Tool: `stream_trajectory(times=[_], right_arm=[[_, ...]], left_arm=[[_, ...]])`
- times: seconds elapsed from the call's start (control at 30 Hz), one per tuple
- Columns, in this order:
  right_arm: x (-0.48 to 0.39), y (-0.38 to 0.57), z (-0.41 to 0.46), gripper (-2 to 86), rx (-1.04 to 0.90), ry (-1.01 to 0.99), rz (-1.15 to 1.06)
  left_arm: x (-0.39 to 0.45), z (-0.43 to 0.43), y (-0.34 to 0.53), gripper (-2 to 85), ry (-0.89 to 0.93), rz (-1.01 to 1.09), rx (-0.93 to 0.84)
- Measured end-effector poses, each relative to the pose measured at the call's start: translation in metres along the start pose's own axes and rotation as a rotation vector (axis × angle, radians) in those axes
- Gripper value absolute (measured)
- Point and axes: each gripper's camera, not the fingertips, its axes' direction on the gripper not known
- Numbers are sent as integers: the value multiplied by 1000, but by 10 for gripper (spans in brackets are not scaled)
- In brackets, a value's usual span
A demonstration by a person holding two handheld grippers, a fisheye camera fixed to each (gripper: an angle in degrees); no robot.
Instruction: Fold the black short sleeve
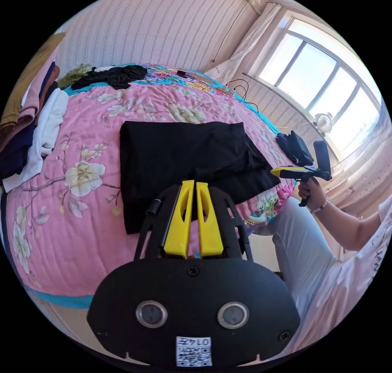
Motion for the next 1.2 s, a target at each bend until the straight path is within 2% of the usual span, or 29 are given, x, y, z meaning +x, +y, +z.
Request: stream_trajectory(times=[0.17, 0.27, 0.37, 0.6, 0.77, 0.87, 1.0, 1.03, 1.1, 1.2], right_arm=[[-12, 24, 12, -4, -73, -2, 25], [-22, 16, 16, -4, -43, -14, 19], [-41, -3, 24, -3, -37, 42, -42], [-86, -78, 81, -4, -203, 188, -228], [-91, -138, 115, -4, -238, 298, -299], [-86, -171, 138, -4, -273, 342, -291], [-65, -203, 175, -5, -323, 408, -238], [-52, -206, 192, -5, -405, 389, -207], [-39, -209, 195, -7, -375, 322, -147], [-22, -226, 191, -6, -461, 213, -39]], left_arm=[[12, -7, 42, -10, -26, -37, -55], [25, -13, 52, -10, 29, -68, 4], [56, -1, 50, -10, 2, 11, 8], [126, 55, 27, -10, -35, 161, 68], [139, 93, 21, -10, -118, 133, 68], [136, 116, 31, -10, -126, 88, 37], [129, 126, 49, -10, -29, 13, 123], [130, 126, 50, -10, -25, 14, 123], [135, 129, 51, -10, -27, 30, 116], [149, 127, 51, -10, -36, 44, 89]])
